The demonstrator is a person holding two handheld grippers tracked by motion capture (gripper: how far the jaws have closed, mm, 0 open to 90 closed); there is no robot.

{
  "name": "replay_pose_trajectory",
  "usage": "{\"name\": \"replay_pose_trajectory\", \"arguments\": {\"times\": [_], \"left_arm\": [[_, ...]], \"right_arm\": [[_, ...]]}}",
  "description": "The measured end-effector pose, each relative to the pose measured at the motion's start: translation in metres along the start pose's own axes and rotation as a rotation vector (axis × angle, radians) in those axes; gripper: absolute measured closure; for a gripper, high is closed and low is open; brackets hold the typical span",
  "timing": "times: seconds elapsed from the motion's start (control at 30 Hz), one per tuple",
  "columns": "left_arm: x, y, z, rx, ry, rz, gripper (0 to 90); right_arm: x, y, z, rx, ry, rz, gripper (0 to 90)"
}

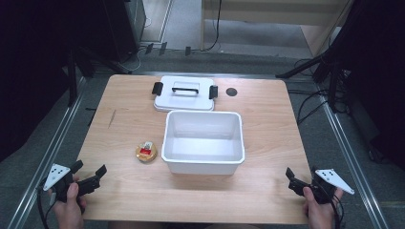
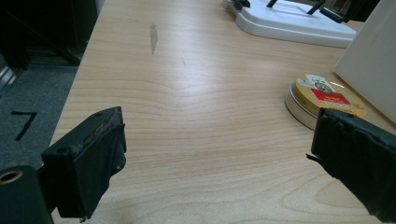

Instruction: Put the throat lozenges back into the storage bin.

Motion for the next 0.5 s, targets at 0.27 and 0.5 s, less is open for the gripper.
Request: {"name": "replay_pose_trajectory", "arguments": {"times": [0.27,0.5], "left_arm": [[0.005,0.001,0.006,-0.092,0.085,-0.048,3.6],[0.013,0.011,0.015,-0.257,0.21,-0.07,3.1]], "right_arm": [[-0.004,0.003,-0.002,-0.024,-0.014,0.02,6.5],[-0.007,0.001,-0.003,-0.017,-0.045,0.023,6.3]]}}
Point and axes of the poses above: each handheld gripper's, and its own axes: y roughly forward along the jaws, z roughly out of its top, x roughly to its right, the point moved 6 cm from there along y, roughly forward along the jaws, and after that the axes turned 3 degrees about y, right-handed, at the moved point
